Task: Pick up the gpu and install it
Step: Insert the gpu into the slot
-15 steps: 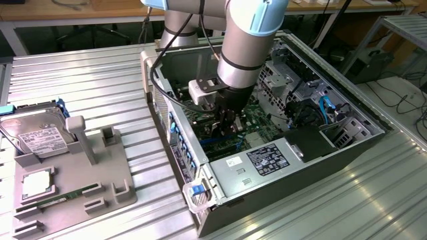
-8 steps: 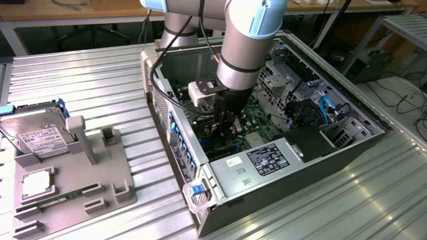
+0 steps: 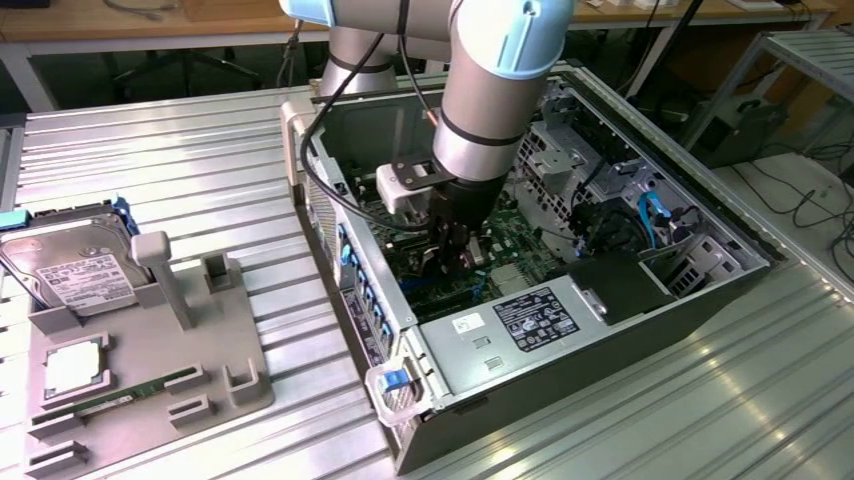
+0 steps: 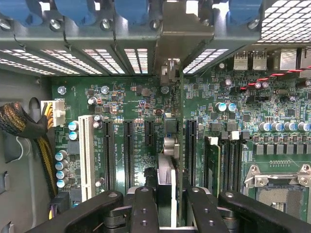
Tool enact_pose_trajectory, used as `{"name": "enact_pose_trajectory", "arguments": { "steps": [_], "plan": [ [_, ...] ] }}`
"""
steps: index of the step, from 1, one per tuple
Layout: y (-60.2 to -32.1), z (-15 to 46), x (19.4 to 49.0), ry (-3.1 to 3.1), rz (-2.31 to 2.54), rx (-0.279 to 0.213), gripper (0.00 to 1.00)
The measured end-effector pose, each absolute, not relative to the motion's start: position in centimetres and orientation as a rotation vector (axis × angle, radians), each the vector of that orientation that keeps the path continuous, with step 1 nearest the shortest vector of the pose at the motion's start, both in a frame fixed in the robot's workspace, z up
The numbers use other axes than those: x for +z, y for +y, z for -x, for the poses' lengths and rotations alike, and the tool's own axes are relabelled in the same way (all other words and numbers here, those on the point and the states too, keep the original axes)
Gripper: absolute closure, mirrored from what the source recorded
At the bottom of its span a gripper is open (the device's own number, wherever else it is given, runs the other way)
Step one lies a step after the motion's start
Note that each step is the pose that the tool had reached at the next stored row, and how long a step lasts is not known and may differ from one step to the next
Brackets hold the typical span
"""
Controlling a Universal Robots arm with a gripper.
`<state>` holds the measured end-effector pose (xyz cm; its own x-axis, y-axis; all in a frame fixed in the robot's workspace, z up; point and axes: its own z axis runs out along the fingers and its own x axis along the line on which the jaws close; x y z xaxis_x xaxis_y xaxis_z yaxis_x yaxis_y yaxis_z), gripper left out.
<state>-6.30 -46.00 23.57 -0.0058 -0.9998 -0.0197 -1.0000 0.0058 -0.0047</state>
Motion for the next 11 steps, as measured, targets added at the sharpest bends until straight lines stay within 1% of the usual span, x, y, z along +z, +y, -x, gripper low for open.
{"name": "enact_pose_trajectory", "arguments": {
  "steps": [11],
  "plan": [
    [-46.00,6.31,23.60,2.215,2.203,0.017,0.72]
  ]
}}
